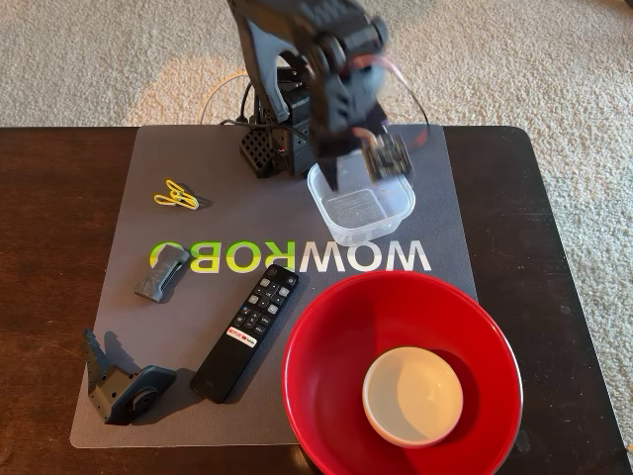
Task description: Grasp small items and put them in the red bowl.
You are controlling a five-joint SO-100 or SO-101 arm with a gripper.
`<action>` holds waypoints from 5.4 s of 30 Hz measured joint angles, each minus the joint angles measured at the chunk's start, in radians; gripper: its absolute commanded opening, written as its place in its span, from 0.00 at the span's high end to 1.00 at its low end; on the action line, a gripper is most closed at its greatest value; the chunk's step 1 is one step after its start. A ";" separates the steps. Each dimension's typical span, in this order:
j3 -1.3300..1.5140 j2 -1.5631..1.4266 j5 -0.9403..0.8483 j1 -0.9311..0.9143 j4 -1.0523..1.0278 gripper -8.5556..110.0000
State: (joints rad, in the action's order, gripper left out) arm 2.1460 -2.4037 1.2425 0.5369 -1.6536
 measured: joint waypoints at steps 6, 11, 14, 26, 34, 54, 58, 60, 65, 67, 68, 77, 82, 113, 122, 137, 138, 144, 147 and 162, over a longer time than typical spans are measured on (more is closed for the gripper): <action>0.037 -0.058 0.218 -0.268 -0.032 0.62; 0.252 -0.083 0.284 -0.318 0.123 0.62; 0.410 -0.146 0.236 -0.215 0.210 0.62; 0.686 -0.144 0.190 -0.146 0.497 0.93; 0.603 -0.187 0.046 -0.160 0.499 0.93; -1.411 0.999 -0.397 -0.187 -0.048 0.93; -1.723 1.341 -0.453 -0.259 -0.048 0.93; -1.778 1.460 -0.472 -0.285 -0.048 0.93; -1.807 1.646 -0.483 -0.319 -0.048 0.72; -1.810 1.661 -0.483 -0.328 -0.048 0.67; -1.812 1.661 -0.483 -0.333 -0.048 0.67; -1.689 1.396 -0.522 -0.376 -0.048 0.61; -1.505 1.069 -0.568 -0.480 -0.048 0.61; -0.917 1.356 -0.055 -0.778 0.310 0.62; -0.992 1.456 -0.061 -0.759 0.310 0.90; -1.011 1.437 -0.118 -0.747 0.296 0.93; -1.011 1.427 -0.123 -0.747 0.288 0.93; -0.994 1.327 -0.141 -0.747 0.247 0.93; -0.992 1.272 -0.141 -0.747 0.227 0.93; -0.977 1.195 -0.141 -0.747 0.137 0.77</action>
State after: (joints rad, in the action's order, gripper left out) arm 1.1689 -1.2088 1.1014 -0.2102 -1.5171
